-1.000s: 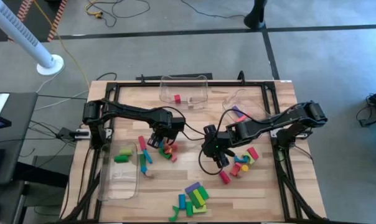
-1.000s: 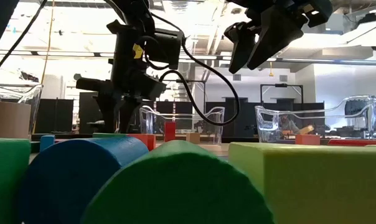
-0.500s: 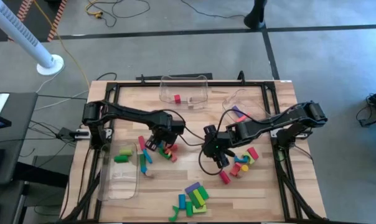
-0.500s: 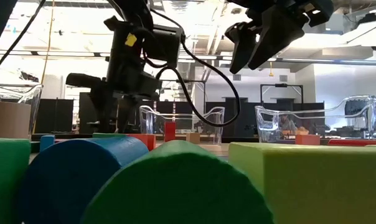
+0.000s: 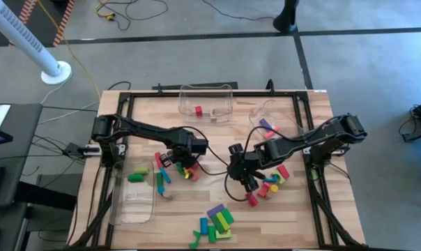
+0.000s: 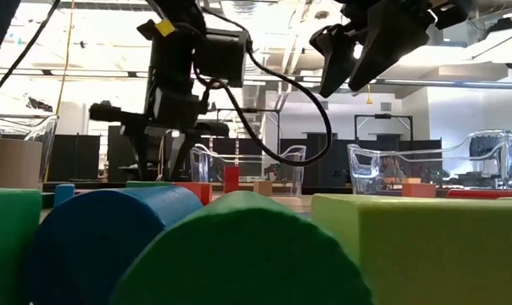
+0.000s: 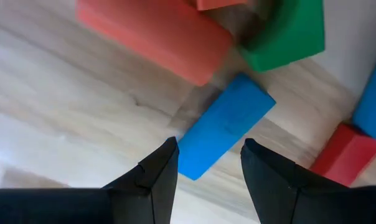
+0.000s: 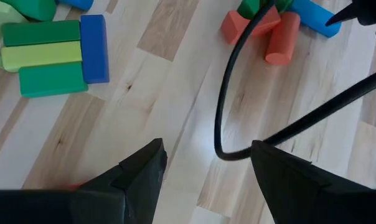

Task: Sort blocks by size
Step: Put the light blue rectangular block into the right transparent bin

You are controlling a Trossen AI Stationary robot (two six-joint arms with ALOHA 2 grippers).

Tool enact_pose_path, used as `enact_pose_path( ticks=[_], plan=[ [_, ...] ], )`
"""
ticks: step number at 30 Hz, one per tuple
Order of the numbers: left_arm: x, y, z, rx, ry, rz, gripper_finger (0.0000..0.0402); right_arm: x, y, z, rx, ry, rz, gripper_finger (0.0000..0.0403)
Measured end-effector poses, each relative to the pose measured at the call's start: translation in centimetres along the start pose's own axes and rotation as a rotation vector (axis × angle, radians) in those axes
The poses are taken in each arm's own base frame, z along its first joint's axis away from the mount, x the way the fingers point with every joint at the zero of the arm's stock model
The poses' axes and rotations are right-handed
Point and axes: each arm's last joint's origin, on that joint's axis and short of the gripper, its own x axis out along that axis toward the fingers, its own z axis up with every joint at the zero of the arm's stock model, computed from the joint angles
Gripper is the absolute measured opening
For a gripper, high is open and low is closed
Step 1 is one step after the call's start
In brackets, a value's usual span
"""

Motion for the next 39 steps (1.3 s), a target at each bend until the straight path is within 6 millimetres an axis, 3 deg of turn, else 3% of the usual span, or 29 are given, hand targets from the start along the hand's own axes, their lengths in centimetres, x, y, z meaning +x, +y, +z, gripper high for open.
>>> enact_pose_path(
  ticks=[6,14,18,24,34,39],
  plan=[
    [1.8,-0.9,0.0,0.099,0.072,0.033,0.0166,0.0,0.1,0.0,-0.004,0.001,0.003,0.027],
    [2.8,-1.3,0.4,0.123,0.062,0.064,0.0166,0.0,0.0,0.0,-0.002,0.004,0.001,0.027],
    [2.8,-1.2,0.4,0.108,0.059,0.07,0.0154,0.0,-0.1,0.0,0.002,0.003,-0.001,0.027],
    [2.8,-1.1,0.3,0.069,0.055,0.072,0.0098,0.0,-0.2,0.0,0.003,0.0,-0.003,0.027],
    [2.5,-0.9,-0.1,-0.025,0.089,0.072,0.0097,0.0,-0.4,-0.2,-0.007,0.02,-0.012,0.027],
    [0.9,-0.1,-0.9,-0.112,0.074,0.104,0.0097,-0.1,-1.2,-0.9,0.025,0.078,-0.049,0.027]
  ],
)
